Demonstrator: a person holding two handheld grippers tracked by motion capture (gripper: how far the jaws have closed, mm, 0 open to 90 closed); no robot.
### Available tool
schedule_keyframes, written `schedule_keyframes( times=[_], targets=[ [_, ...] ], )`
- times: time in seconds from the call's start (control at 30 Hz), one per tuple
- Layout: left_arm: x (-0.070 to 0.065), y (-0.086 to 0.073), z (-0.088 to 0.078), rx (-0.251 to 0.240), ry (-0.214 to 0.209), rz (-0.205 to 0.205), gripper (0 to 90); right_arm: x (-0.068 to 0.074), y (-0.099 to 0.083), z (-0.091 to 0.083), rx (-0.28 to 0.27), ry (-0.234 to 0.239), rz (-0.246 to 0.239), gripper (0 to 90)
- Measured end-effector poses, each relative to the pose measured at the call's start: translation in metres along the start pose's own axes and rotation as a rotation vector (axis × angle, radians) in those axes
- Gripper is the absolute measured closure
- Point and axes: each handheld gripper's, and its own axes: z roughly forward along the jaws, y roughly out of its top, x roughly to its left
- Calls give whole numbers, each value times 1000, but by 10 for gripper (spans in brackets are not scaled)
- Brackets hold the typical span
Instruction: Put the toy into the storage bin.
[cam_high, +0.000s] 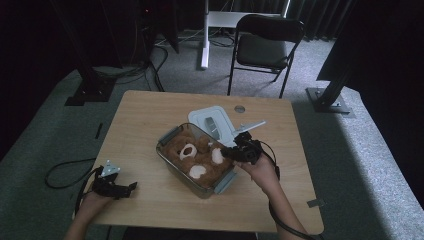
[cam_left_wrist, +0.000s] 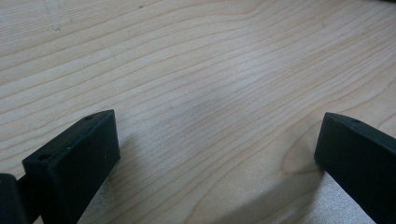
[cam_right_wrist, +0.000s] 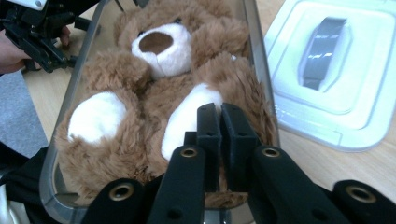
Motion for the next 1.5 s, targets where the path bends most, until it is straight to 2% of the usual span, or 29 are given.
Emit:
schedule_keyframes(
  times=[0.13, 0.4, 0.57, 0.6, 0.67, 0.73, 0.8, 0.97, 1.03, 1.1, 1.17, 1.3, 1.5],
  targets=[
    [0, 0, 0, 0, 0, 0, 4, 2, 1, 11, 23, -5, -5, 875],
    [0, 0, 0, 0, 0, 0, 5, 9, 9, 39, 102, -62, -53, 889],
    [0, 0, 0, 0, 0, -1, 4, 17, 16, 58, 185, -146, -122, 896],
    [0, 0, 0, 0, 0, -1, 4, 20, 17, 63, 209, -176, -150, 896],
    [0, 0, 0, 0, -1, -2, 4, 24, 17, 69, 232, -213, -181, 897],
    [0, 0, 0, 1, -1, -1, 5, 25, 17, 73, 236, -233, -191, 896],
    [0, 0, 0, 1, -1, 0, 5, 24, 17, 71, 221, -219, -174, 896],
    [0, 0, 0, 2, 0, 2, 4, 13, 16, 54, 140, -130, -101, 879],
    [0, 0, 0, 0, 0, 0, 4, 9, 15, 44, 92, -93, -71, 802],
    [0, 0, 0, 0, 0, 0, 5, 7, 15, 34, 44, -60, -51, 673],
    [0, 0, 0, 0, 0, 0, 4, 5, 16, 26, 11, -63, -35, 589],
    [0, 0, 0, 0, 0, 0, 4, -2, 16, 17, -40, -47, 13, 494],
    [0, 0, 0, 0, 0, -2, 4, -17, 17, 16, -88, -28, 99, 314]
  ],
)
